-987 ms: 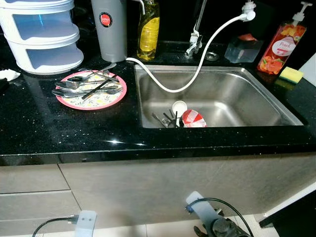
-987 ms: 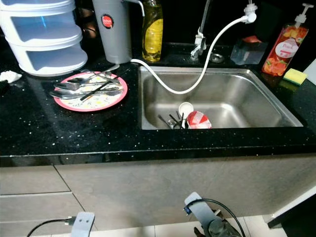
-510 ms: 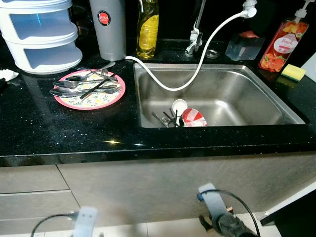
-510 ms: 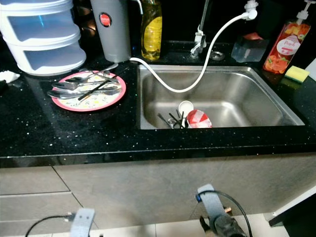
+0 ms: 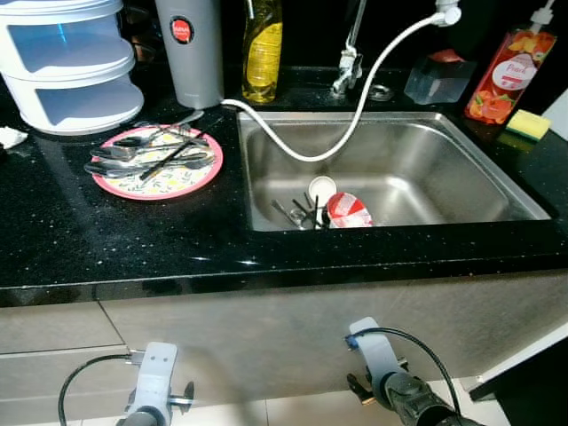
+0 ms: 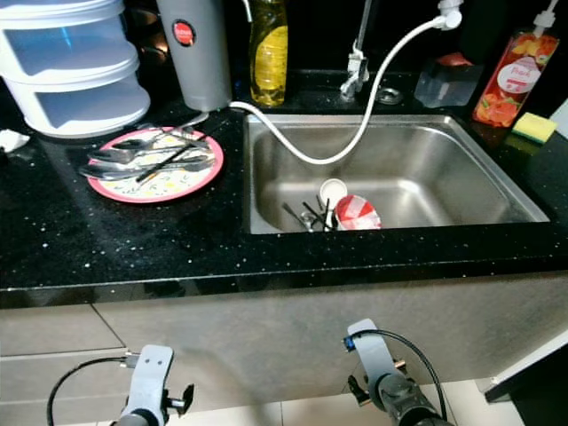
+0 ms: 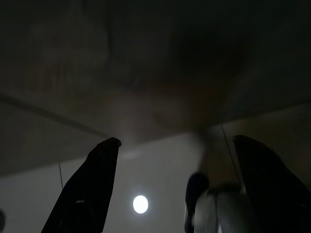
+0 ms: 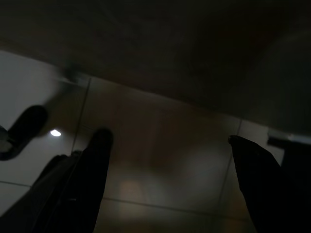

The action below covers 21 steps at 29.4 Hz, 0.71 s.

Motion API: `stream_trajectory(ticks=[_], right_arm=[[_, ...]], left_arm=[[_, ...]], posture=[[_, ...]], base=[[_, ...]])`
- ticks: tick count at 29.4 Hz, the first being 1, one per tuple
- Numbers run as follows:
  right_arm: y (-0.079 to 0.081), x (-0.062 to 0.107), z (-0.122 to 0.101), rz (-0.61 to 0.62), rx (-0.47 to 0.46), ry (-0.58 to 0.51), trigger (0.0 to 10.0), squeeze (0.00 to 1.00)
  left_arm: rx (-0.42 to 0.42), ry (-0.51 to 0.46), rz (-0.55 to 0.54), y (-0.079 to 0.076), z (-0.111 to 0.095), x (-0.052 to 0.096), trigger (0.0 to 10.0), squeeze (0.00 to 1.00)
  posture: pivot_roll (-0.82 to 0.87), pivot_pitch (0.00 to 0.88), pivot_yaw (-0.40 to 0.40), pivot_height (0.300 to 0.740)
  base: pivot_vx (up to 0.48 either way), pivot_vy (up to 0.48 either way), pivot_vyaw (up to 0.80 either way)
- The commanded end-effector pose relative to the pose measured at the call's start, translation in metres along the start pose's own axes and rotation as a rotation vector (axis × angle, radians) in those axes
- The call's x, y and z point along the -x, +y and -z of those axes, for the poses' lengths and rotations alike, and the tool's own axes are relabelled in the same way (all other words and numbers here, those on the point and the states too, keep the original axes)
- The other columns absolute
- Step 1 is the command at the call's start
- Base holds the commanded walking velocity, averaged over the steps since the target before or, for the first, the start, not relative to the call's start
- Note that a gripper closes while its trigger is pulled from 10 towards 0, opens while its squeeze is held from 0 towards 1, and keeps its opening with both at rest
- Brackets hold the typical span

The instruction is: Kitchen organization

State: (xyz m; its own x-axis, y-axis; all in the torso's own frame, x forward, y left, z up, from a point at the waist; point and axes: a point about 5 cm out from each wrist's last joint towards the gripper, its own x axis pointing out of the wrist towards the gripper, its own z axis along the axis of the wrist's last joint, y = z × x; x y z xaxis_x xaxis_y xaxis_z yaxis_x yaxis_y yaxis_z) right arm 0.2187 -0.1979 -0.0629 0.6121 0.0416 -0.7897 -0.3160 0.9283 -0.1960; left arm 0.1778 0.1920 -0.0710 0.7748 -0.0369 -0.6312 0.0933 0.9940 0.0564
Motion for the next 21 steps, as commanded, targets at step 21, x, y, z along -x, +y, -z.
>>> stream_trajectory(ticks=[21], right_arm=[[-0.003,-0.003,-0.036,0.059,-0.137,-0.162,10.0,0.00]], left_arm=[[0.007,-0.111,0.052,-0.012,-0.023,-0.004,10.0,0.00]], posture=[[0.14,0.027,-0.025,0.740]], base=[[0.000,0.000,0.00]])
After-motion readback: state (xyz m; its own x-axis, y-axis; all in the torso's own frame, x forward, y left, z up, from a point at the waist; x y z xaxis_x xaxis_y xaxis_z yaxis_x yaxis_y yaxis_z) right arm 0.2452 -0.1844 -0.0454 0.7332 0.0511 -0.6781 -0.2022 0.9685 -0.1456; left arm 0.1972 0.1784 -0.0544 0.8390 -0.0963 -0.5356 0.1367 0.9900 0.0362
